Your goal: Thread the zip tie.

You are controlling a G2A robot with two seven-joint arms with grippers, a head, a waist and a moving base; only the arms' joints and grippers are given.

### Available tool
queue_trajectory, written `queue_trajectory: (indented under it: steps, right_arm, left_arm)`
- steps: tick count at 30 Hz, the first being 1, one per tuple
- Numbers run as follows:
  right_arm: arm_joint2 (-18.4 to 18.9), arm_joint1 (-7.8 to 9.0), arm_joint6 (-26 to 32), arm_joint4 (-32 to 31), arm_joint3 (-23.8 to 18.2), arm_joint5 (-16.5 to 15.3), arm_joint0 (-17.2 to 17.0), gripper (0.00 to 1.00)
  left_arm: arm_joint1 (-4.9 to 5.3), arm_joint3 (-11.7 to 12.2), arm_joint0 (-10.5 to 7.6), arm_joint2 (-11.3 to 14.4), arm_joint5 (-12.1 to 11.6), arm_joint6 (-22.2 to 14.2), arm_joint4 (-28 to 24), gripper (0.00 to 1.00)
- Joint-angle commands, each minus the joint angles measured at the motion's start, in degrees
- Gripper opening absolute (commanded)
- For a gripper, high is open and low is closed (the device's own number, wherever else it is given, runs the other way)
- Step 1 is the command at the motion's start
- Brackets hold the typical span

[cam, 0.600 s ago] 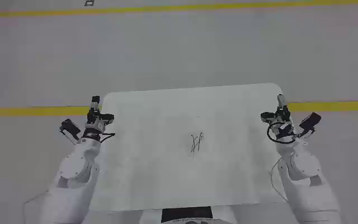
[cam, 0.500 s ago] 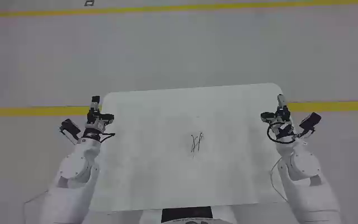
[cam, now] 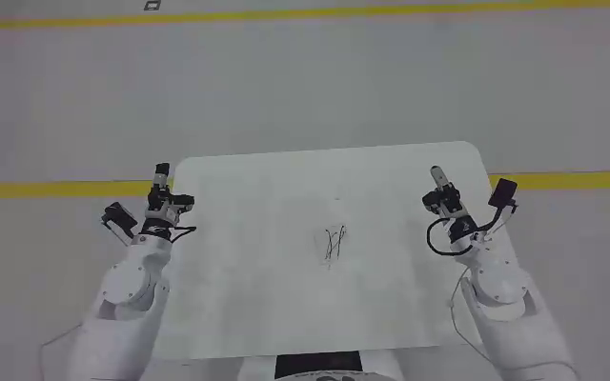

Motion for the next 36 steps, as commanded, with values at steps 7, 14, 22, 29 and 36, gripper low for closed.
queue_trajectory:
  steps: [7,14,22,29,36]
  right_arm:
    - [-0.6,0.17,1.51,-4.66,-0.57,1.07,1.15,1.0]
    - [-5.29,0.96,13.78,-21.21,-0.69,6.4,6.81,1.0]
    - [-7.8,1.04,19.25,-24.55,-0.77,8.94,8.85,1.0]
    - [-7.8,1.04,19.25,-24.55,-0.77,8.94,8.85,1.0]
    - [-12.38,1.16,24.03,-34.61,-2.15,10.49,12.39,1.0]
  left_arm:
    - [0.0,0.0,0.0,0.0,0.0,0.0,0.0,1.0]
    - [0.0,0.0,0.0,0.0,0.0,0.0,0.0,1.0]
    - [0.0,0.0,0.0,0.0,0.0,0.0,0.0,1.0]
    - [0.0,0.0,0.0,0.0,0.0,0.0,0.0,1.0]
    - [0.0,0.0,0.0,0.0,0.0,0.0,0.0,1.0]
